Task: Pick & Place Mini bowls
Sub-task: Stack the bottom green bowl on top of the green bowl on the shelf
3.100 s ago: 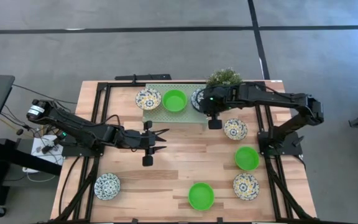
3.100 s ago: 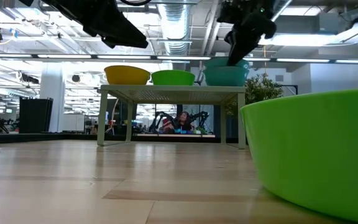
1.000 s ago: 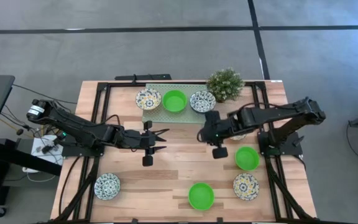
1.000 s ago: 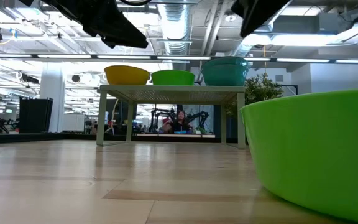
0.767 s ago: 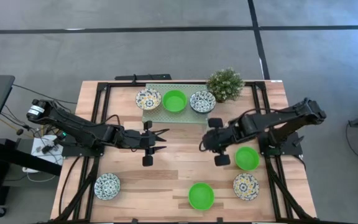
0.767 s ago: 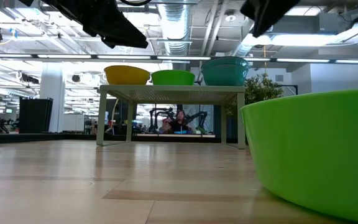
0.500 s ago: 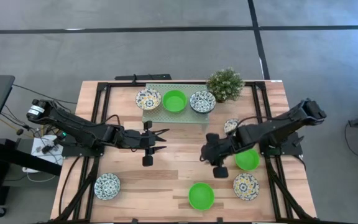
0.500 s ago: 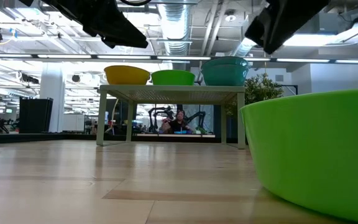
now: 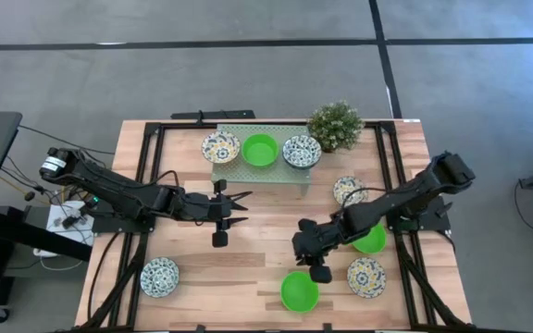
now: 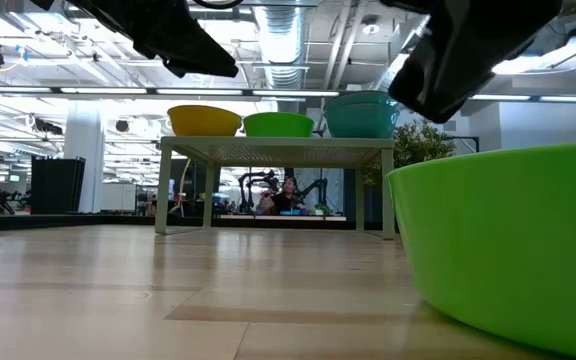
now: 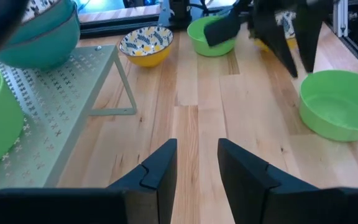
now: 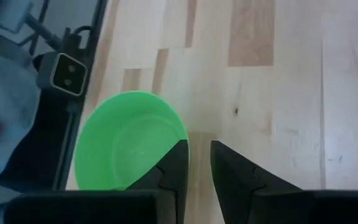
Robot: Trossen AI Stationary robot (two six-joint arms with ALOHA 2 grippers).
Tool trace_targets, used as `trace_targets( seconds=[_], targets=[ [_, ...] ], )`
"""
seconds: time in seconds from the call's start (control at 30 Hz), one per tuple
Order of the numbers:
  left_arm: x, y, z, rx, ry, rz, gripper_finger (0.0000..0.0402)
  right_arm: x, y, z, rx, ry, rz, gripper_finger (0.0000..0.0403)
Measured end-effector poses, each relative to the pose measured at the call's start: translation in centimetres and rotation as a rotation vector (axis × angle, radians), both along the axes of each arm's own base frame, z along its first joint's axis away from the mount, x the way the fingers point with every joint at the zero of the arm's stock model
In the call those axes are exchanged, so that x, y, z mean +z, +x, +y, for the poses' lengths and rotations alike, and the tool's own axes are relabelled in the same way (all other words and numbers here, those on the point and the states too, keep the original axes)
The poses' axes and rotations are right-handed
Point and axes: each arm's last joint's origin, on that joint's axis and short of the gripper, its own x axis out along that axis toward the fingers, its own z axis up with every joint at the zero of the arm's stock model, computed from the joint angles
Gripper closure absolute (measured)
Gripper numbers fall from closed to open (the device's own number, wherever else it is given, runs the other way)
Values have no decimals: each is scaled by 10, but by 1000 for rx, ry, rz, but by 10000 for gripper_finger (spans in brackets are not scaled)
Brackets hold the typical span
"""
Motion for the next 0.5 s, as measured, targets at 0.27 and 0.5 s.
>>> trace_targets(
  seconds=[0.27, 0.5],
  targets=[
    [1, 0, 0, 0, -3, -10, 284, -20, 14, 16, 68, 29, 97, 320],
    [1, 1, 0, 7, -19, -14, 284, -23, 20, 27, 77, 19, 117, 283]
  ],
)
